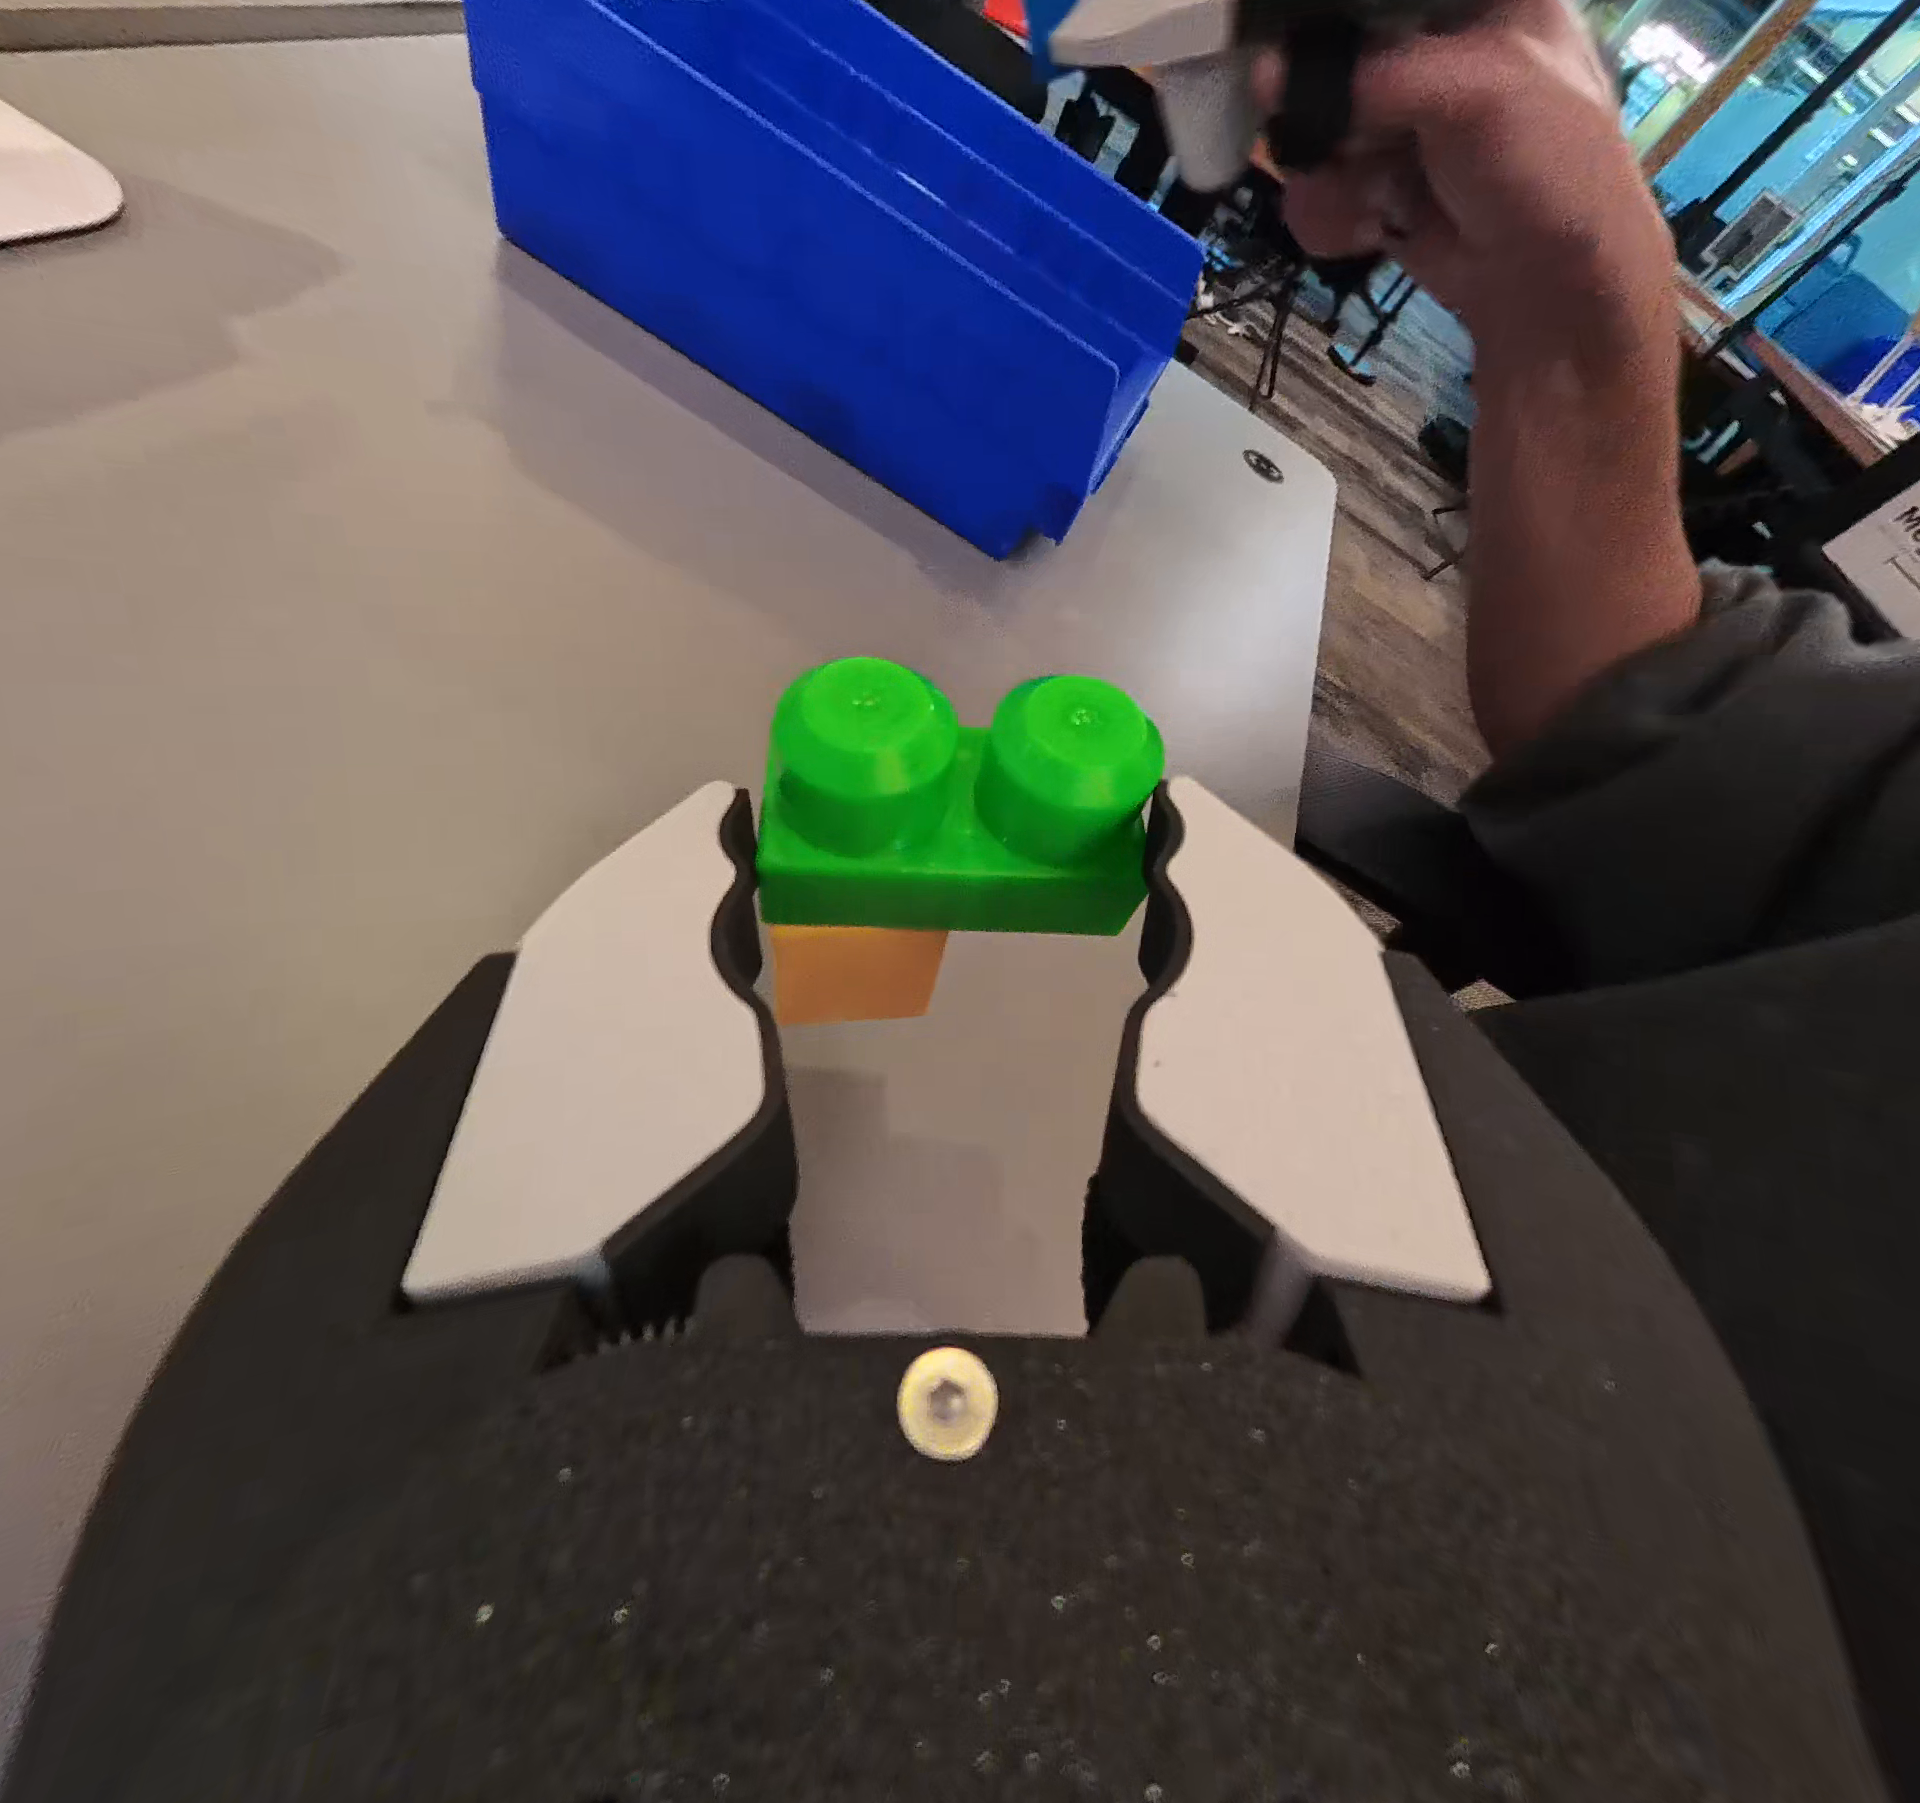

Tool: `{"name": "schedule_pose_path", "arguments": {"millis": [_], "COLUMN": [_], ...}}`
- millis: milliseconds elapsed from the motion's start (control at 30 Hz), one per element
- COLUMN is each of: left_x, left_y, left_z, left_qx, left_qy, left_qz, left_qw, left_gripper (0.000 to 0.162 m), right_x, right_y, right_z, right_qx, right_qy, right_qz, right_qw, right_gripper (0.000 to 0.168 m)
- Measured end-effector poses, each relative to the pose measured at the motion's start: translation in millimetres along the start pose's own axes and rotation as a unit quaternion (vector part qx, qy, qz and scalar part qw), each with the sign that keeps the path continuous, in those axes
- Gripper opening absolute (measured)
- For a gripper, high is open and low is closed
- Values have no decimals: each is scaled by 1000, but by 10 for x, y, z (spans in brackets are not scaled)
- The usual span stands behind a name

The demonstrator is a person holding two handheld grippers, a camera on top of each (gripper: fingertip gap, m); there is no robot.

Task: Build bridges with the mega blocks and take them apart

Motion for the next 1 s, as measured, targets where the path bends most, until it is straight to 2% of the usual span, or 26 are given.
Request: {"name": "schedule_pose_path", "arguments": {"millis": [67, 167, 267, 333, 400, 467, 567, 667, 700, 767, 833, 867, 1000], "left_x": [-25, -25, -6, -11, -11, 5, 16, -1, -10, -40, -80, -101, -176], "left_y": [-39, -70, -66, -51, -36, -26, -2, 56, 76, 113, 148, 165, 186], "left_z": [-10, -17, -17, -14, -25, -55, -64, -5, 29, 104, 166, 192, 264], "left_qx": [3, 8, 13, 14, 15, 20, 17, 1, -6, -24, -42, -50, -79], "left_qy": [6, 13, 12, 11, 9, 8, 14, 12, 9, 2, -8, -11, 4], "left_qz": [-12, -19, -12, -12, -9, -4, -4, -6, -7, -14, -24, -32, -78], "left_qw": [1000, 1000, 1000, 1000, 1000, 1000, 1000, 1000, 1000, 1000, 999, 998, 994], "left_gripper": [71, 71, 71, 71, 71, 71, 71, 71, 71, 71, 71, 71, 71], "right_x": [-403, -760, -867, -813, -785, -811, -806, -110, 280, 1156, 1849, 2137, 2740], "right_y": [-301, -817, -1162, -1244, -1284, -1289, -1026, -525, -361, -74, 50, 45, -19], "right_z": [-150, -400, -581, -669, -679, -659, -415, 76, 163, 188, 62, -48, -269], "right_qx": [70, 191, 273, 313, 319, 310, 232, 35, -18, -98, -134, -125, -131], "right_qy": [-28, -43, -36, -31, -25, -23, -37, -37, -33, -30, -41, -30, 12], "right_qz": [-4, 22, 35, 49, 48, 35, -12, 45, 96, 242, 356, 398, 443], "right_qw": [997, 980, 961, 948, 946, 950, 972, 998, 995, 965, 924, 908, 887], "right_gripper": [37, 37, 37, 37, 41, 55, 56, 52, 52, 51, 47, 52, 58]}}
Point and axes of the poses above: each gripper's, where its closed fingertips meet, y back along the fingers, z out of its top, x = y × z across the jaws, the point moved 2 cm from there along y, back along the fingers, and after that the axes turned 4 degrees about x, right-handed, at the moved point
